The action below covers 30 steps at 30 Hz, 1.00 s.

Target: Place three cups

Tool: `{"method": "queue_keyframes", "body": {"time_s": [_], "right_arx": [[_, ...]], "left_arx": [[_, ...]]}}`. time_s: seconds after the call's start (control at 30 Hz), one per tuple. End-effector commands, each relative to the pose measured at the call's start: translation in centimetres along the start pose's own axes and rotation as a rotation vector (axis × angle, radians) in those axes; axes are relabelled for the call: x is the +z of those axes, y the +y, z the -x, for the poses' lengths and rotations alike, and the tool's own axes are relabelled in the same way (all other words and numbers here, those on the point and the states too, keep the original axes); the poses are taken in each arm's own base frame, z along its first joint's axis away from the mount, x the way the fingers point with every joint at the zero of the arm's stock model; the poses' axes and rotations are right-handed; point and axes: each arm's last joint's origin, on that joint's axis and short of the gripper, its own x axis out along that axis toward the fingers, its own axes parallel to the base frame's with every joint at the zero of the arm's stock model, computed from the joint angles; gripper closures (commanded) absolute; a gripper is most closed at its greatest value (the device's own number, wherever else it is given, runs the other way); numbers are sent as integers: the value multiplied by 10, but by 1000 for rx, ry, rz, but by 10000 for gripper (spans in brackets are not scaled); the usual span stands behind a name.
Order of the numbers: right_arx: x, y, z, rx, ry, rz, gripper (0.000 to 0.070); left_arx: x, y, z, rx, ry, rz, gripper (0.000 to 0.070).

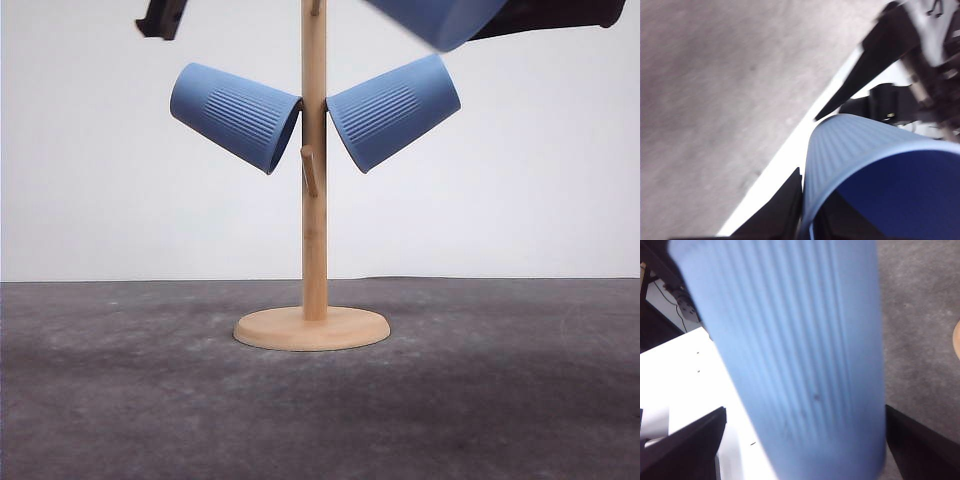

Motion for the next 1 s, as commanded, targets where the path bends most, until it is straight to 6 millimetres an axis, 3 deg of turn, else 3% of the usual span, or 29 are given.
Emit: {"method": "queue_keyframes", "body": {"time_s": [0.0, 0.23, 0.4, 0.47, 0.63, 0.7, 0.97], "right_arx": [[3, 1, -1, -7, -2, 2, 111], [3, 2, -2, -8, -1, 6, 347], [3, 3, -1, -6, -3, 9, 369], [3, 4, 0, -7, -3, 10, 369], [0, 6, 4, -15, 14, 7, 369], [-3, 7, 6, -26, 30, 7, 369], [-16, 12, 15, -54, 117, -51, 368]], "left_arx": [[4, -6, -3, -18, 1, -4, 700], [4, -7, -4, -21, 6, -10, 700], [4, -7, -4, -22, 7, -12, 690], [3, -7, -4, -22, 7, -18, 612], [4, -7, -4, -22, 7, -29, 318], [4, -7, -3, -21, 3, -39, 247], [10, -1, 23, 14, -45, -63, 221]]}}
